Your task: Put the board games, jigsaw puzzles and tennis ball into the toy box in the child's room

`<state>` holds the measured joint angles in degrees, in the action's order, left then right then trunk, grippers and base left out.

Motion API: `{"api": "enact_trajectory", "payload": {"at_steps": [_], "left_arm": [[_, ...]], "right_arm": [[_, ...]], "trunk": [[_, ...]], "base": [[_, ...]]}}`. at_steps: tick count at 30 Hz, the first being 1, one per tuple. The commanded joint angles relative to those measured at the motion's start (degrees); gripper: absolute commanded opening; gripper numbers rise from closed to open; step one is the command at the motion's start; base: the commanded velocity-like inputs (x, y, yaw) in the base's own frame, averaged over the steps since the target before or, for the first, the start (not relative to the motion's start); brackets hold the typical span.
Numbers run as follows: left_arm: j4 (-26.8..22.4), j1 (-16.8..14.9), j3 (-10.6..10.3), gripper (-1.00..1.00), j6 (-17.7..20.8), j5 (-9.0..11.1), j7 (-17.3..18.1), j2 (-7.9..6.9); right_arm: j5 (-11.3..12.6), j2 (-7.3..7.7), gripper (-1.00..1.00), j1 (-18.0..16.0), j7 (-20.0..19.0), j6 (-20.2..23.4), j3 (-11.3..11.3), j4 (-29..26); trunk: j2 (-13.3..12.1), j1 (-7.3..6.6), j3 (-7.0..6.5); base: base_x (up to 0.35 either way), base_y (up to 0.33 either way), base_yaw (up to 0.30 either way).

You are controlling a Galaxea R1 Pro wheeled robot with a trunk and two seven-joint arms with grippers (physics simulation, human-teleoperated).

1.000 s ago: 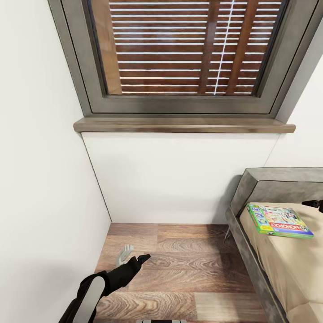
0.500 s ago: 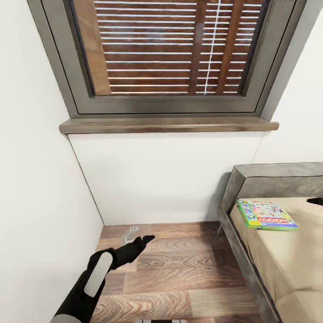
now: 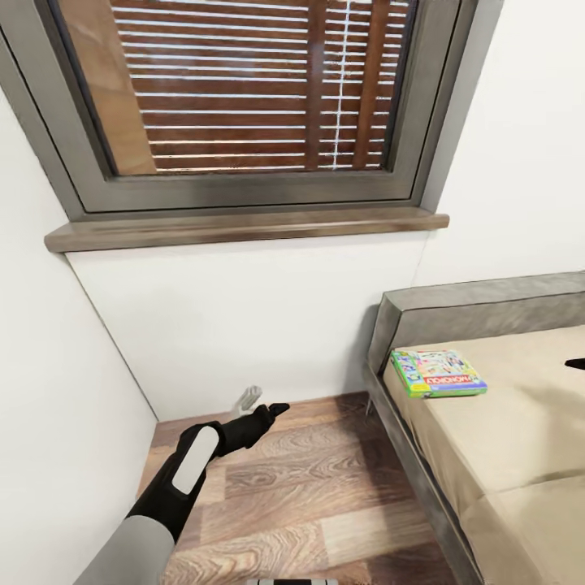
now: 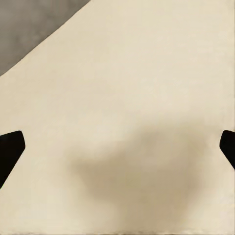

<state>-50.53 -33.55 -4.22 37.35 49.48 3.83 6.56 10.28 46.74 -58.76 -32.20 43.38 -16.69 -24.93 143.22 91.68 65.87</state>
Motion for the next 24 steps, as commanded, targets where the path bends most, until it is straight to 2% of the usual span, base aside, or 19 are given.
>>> {"api": "enact_trajectory", "payload": {"at_steps": [1, 15, 24], "left_arm": [[0.2, -0.2, 0.0, 1.00, 0.1, 0.0, 0.2, 0.07], [0.6, 0.0, 0.1, 1.00, -0.4, 0.0, 0.9, -0.05], [0.6, 1.2, 0.5, 1.00, -0.5, 0.0, 1.7, -0.38]], "right_arm": [[0.1, 0.07, 1.00, 0.0, -0.1, 0.4, -0.3, 0.0], [0.1, 0.28, 1.00, 0.0, -0.2, 0.3, -0.2, -1.0], [0.1, 0.20, 1.00, 0.0, -0.2, 0.4, -0.2, -1.4]], "trunk": [[0.0, -0.01, 0.05], [0.0, -0.01, 0.05], [0.0, -0.01, 0.05]], "base": [[0.000, 0.000, -0.276], [0.000, 0.000, -0.272], [0.000, 0.000, -0.047]]}}
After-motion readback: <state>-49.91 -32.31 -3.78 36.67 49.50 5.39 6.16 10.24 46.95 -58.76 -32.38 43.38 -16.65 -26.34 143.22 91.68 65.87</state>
